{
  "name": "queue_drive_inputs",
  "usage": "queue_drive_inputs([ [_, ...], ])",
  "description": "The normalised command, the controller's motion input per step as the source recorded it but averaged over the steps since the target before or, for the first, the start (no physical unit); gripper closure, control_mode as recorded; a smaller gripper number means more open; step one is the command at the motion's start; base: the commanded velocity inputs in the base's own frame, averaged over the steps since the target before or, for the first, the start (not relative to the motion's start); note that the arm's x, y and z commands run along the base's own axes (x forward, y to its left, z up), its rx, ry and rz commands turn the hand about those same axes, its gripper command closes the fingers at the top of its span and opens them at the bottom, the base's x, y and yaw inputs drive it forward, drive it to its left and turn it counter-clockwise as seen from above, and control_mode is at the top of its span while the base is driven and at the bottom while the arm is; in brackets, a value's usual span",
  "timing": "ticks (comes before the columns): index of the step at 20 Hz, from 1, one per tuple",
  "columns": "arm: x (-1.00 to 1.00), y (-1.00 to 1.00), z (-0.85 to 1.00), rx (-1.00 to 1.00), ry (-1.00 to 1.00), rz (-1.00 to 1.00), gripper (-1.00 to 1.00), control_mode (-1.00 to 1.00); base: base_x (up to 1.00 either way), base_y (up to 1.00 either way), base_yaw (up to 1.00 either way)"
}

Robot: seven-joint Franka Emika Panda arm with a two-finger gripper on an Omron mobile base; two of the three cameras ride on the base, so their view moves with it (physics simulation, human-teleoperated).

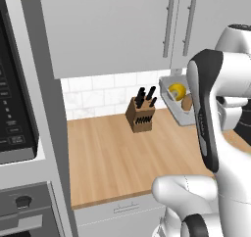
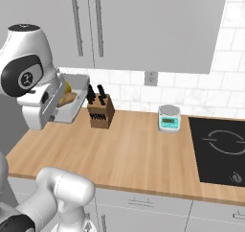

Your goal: Take the meat container that has the chicken drumstick and place it on the second highest rack of the freezer. Then take the vegetable container that has the sweet potato and lemon and place it on the highest rack of the freezer.

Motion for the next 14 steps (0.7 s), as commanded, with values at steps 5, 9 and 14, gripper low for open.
queue_drive_inputs([
  [5,0.00,-0.07,0.00,-0.01,0.00,0.02,1.00,-1.00,0.00,0.00,0.00],
  [9,0.00,-0.36,0.00,0.01,0.00,-0.03,1.00,-1.00,0.00,0.00,0.00],
  [14,0.00,-0.36,0.00,0.01,-0.01,-0.06,1.00,-1.00,0.00,0.00,0.00],
])
